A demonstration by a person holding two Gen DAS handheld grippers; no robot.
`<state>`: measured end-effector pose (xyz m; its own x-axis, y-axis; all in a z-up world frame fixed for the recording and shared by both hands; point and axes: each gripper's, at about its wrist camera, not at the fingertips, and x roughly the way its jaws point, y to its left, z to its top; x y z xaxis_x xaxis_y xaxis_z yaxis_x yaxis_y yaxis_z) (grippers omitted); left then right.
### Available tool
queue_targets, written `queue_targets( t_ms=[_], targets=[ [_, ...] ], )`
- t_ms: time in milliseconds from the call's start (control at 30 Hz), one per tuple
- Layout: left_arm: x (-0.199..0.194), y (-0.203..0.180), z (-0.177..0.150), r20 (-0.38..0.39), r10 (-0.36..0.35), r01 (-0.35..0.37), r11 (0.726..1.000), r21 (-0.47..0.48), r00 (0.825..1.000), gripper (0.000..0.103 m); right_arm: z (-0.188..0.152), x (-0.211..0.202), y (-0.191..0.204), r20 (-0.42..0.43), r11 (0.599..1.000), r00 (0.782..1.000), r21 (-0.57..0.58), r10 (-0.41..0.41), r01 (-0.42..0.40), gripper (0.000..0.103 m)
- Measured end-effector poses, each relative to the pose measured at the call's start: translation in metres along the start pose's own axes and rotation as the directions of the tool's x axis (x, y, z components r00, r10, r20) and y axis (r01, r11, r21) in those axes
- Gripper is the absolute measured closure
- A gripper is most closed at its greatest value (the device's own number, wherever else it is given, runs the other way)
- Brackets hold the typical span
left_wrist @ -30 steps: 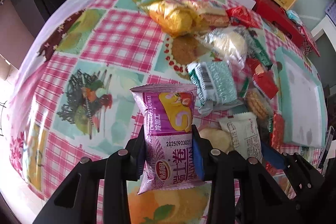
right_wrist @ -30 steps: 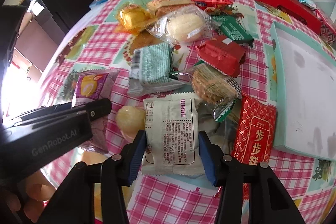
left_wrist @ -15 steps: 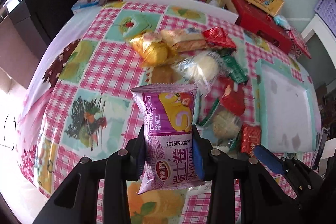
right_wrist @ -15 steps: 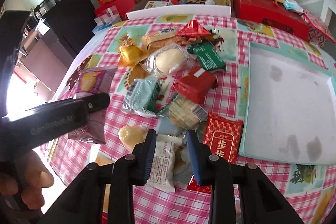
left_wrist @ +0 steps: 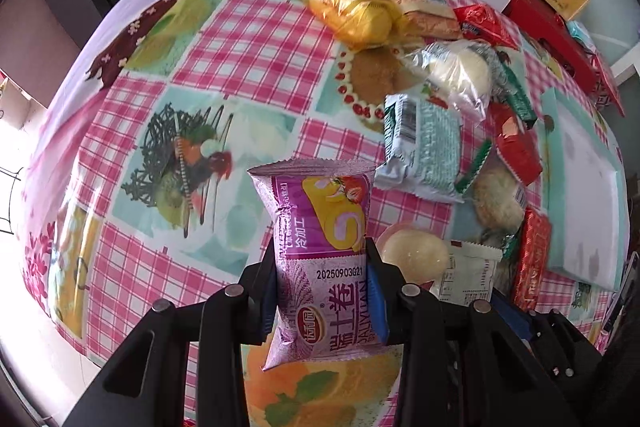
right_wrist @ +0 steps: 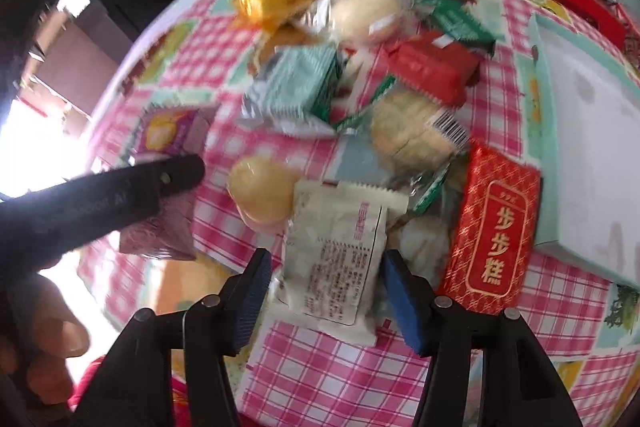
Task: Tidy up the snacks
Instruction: 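Grasp the purple bread bag with the left gripper while the right grasps the white pastry packet, then carry both packets over the white tray and open both grippers to drop them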
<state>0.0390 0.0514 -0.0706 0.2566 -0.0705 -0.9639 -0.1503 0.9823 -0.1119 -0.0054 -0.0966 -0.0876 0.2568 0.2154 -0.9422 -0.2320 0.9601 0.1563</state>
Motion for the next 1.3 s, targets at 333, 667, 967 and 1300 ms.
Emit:
queue_targets(
  t_ms=[333, 667, 967, 1300],
  targets=[
    [0.014, -0.004, -0.006, -0.026, 0.004, -0.004, 1.000, -0.002, 1.000, 0.064, 0.002, 0.007, 0.017, 0.025, 0.994, 0.995, -0.040, -0.098, 0.099, 0.049],
    [-0.014, -0.003, -0.006, 0.025, -0.011, 0.011, 1.000, 0.003, 1.000, 0.064, 0.007, -0.036, 0.000, 0.118, 1.000, 0.993, 0.016, -0.018, 0.017, 0.049],
    [-0.045, -0.081, 0.016, 0.070, -0.046, 0.033, 0.983, 0.183, 0.996, 0.064, 0.025, -0.087, -0.071, 0.229, 0.987, 0.969, 0.146, -0.097, 0.064, 0.049],
    [-0.036, -0.197, 0.038, 0.051, -0.123, 0.096, 0.923, 0.372, 0.991, 0.064, 0.039, -0.095, -0.211, 0.148, 0.900, 0.946, 0.377, -0.290, 0.217, 0.049]
  ],
)
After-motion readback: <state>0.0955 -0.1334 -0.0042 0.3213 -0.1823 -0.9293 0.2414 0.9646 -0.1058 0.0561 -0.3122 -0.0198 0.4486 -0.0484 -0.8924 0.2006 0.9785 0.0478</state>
